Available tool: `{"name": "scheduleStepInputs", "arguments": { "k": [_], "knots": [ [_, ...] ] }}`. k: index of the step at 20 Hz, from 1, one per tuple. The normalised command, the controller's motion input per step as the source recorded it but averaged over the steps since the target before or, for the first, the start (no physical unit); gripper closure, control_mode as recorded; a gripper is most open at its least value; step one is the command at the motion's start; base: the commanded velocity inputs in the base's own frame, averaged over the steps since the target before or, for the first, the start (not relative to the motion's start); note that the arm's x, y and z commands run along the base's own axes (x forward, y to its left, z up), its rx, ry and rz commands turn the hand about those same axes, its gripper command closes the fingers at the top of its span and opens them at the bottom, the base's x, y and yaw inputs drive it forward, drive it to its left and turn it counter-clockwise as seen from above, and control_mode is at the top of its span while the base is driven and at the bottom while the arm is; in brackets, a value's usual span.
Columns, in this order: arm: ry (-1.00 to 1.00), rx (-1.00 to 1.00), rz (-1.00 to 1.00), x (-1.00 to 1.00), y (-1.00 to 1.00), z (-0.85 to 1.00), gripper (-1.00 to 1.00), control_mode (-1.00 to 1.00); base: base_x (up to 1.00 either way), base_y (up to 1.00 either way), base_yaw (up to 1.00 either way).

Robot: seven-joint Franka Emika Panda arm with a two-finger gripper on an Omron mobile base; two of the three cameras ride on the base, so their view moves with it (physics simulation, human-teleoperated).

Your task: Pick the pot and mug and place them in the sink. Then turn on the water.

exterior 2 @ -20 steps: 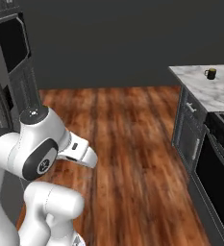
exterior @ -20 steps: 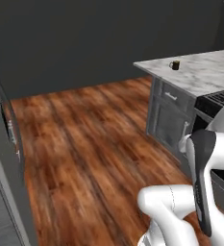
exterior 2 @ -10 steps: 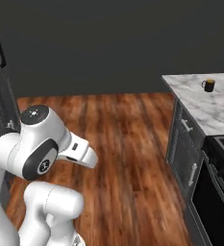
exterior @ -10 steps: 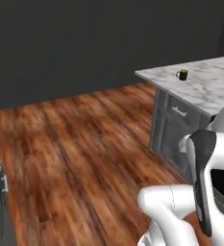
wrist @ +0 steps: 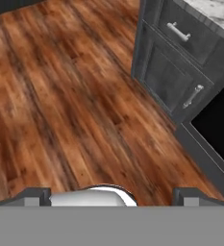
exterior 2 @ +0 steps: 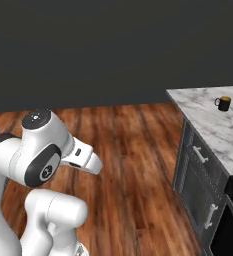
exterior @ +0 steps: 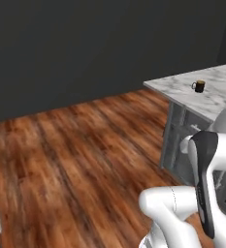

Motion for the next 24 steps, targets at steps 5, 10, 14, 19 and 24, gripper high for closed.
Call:
{"name": "scheduleStepInputs", "arguments": {
  "k": [5,10,14,19,24],
  "knots": [
    [0.0,0.0,0.0,0.0,0.0,0.0,-1.0,1.0,0.59,-0.08,-0.27],
    [0.0,0.0,0.0,0.0,0.0,0.0,-1.0,1.0,0.46,0.0,-0.37],
    [0.0,0.0,0.0,0.0,0.0,0.0,-1.0,1.0,0.47,-0.01,-0.41],
    [0.0,0.0,0.0,0.0,0.0,0.0,-1.0,1.0,0.52,0.0,-0.41],
    [0.0,0.0,0.0,0.0,0.0,0.0,-1.0,1.0,0.97,0.14,-0.22]
  ]
}}
